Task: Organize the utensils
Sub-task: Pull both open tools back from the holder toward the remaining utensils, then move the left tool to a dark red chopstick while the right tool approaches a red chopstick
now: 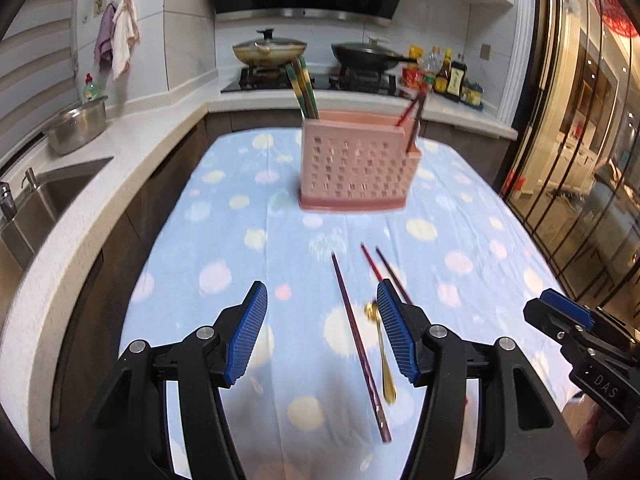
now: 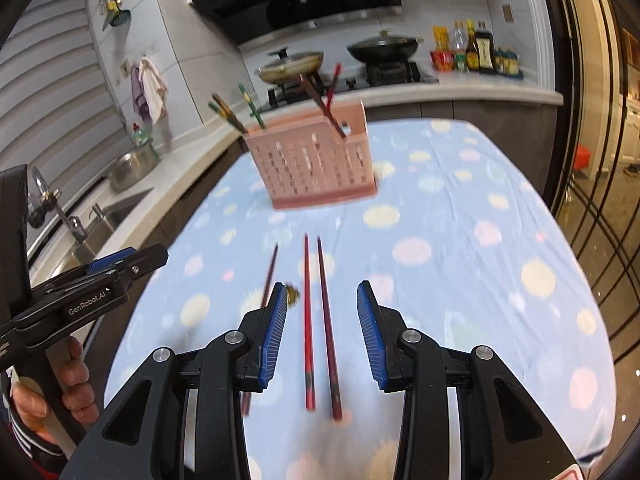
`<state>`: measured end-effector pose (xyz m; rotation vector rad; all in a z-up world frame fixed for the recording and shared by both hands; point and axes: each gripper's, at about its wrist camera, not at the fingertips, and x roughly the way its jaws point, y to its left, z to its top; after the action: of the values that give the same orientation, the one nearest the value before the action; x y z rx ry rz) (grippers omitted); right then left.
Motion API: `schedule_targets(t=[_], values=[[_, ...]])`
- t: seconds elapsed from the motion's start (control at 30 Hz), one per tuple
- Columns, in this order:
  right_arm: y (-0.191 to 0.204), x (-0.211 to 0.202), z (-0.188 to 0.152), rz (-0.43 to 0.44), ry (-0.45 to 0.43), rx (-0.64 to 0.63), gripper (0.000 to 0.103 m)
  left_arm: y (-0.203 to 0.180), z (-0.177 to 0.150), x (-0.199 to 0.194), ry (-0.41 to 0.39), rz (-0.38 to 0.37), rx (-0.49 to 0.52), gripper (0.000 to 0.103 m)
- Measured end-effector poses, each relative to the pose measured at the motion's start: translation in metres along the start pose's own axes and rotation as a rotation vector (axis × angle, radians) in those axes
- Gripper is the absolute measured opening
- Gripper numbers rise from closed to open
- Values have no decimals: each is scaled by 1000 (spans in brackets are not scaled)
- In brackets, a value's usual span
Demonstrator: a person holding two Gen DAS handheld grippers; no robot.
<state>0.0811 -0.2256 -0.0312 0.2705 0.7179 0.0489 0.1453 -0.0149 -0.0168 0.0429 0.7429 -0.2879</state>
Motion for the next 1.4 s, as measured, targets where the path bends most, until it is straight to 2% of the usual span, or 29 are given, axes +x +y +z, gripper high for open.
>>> schedule_targets(t=[0.2,0.47,0.93,1.17,1.4], values=[[-8,15,-47,-17,99,19,36,-14,-44,10,90,-23,35,54],[-10,27,-74,-34,141,9,36,-28,-88,32,198,-38,50,54],[-8,49,-81,-43,178,-3,35,-28,-103,55,258,-44,52,54],[-4,60,-79,-46,183,-22,34,-28,-103,57,250,-39,59,53],[-5,67,-77,-53,181,-26,31,-26,-102,58,240,-35,68,37]])
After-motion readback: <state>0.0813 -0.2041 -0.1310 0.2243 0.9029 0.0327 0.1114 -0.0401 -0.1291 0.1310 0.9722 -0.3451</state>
